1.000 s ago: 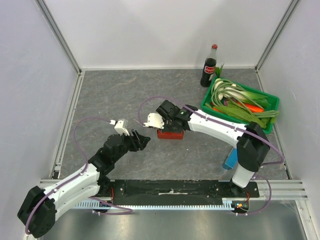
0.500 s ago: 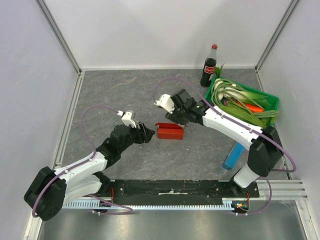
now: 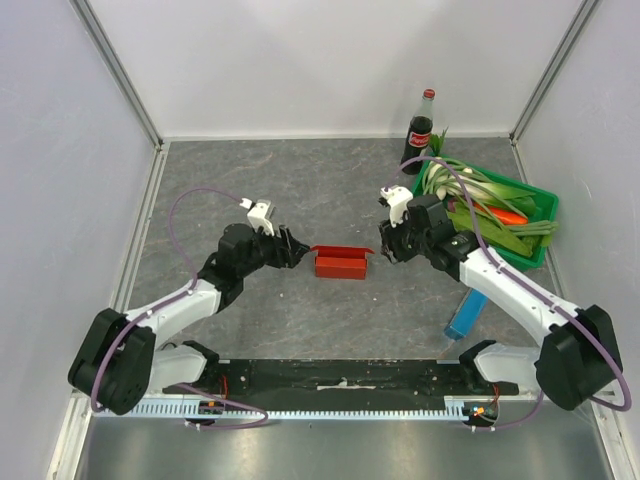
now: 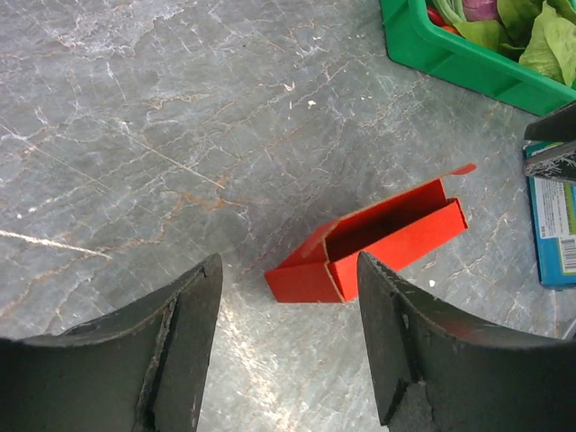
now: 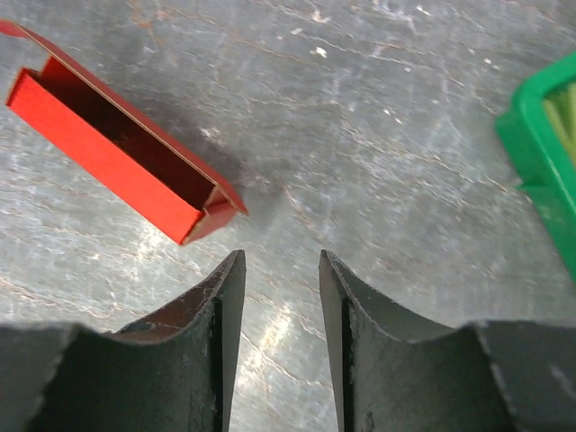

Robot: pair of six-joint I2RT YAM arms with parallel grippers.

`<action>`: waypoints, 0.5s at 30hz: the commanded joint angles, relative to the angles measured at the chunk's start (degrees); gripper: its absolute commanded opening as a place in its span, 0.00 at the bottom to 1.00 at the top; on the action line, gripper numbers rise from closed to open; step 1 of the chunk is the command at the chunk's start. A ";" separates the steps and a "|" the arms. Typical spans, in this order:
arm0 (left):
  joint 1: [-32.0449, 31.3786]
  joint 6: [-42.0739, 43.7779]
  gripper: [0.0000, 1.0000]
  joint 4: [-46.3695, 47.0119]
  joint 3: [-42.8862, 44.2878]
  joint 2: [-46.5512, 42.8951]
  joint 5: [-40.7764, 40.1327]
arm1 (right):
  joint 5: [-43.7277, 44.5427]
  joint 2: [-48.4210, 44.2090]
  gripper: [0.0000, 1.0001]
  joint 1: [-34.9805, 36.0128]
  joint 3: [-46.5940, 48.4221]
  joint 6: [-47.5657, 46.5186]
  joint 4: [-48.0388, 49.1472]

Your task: Fold the paper box

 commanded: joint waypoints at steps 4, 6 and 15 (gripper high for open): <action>3.38 7.68 0.62 4.62 4.26 4.50 13.85 | -10.32 3.06 0.47 -0.74 -2.36 -1.34 13.05; 3.38 9.44 0.62 4.02 4.79 4.94 14.22 | -11.46 3.59 0.49 -0.73 -2.53 -3.01 13.05; 3.29 13.48 0.54 2.52 7.69 9.76 17.73 | -11.55 5.00 0.50 -0.82 -2.18 -3.72 12.79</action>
